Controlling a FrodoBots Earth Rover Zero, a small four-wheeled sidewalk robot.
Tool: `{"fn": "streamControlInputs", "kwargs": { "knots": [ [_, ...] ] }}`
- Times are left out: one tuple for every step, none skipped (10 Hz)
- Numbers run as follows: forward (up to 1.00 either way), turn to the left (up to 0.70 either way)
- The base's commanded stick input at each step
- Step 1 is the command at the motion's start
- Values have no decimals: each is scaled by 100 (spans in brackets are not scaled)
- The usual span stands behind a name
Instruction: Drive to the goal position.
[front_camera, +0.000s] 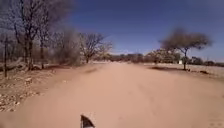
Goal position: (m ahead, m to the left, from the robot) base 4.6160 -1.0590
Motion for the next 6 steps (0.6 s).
{"fn": "streamControlInputs", "kwargs": {
  "knots": [
    [100,0],
    [100,0],
    [100,0],
    [100,0],
    [100,0],
    [100,0]
  ]
}}
